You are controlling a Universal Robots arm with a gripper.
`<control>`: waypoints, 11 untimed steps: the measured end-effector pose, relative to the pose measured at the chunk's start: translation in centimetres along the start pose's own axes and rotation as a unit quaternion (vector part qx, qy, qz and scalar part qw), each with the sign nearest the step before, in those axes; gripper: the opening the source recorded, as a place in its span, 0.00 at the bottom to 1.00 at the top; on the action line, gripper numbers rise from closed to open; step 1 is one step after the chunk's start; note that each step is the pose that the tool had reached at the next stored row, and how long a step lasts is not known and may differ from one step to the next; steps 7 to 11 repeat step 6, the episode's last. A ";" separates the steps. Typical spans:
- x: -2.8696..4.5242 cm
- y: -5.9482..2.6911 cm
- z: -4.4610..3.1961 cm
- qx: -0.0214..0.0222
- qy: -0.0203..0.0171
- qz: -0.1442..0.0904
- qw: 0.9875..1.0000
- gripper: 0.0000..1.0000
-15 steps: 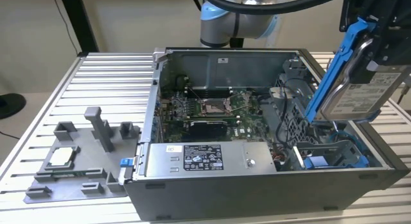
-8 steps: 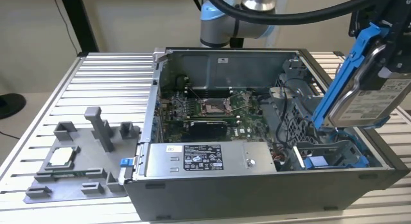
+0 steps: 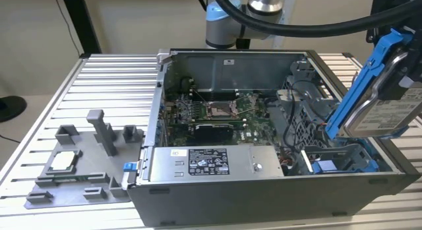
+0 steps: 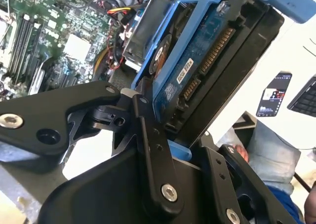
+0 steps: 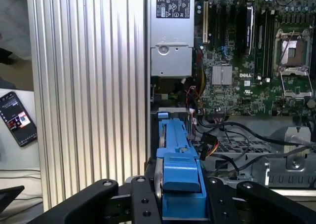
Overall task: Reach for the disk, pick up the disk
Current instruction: 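Pick up the disk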
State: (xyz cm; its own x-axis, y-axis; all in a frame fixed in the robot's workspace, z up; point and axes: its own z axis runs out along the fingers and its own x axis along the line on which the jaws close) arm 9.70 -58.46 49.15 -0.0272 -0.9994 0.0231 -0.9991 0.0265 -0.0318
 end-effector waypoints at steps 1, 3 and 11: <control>0.00 0.00 0.00 0.000 0.000 0.000 1.000 0.00; 0.01 -0.01 0.00 0.000 0.000 0.000 1.000 0.00; 0.02 -0.01 0.00 0.000 0.000 0.000 1.000 0.00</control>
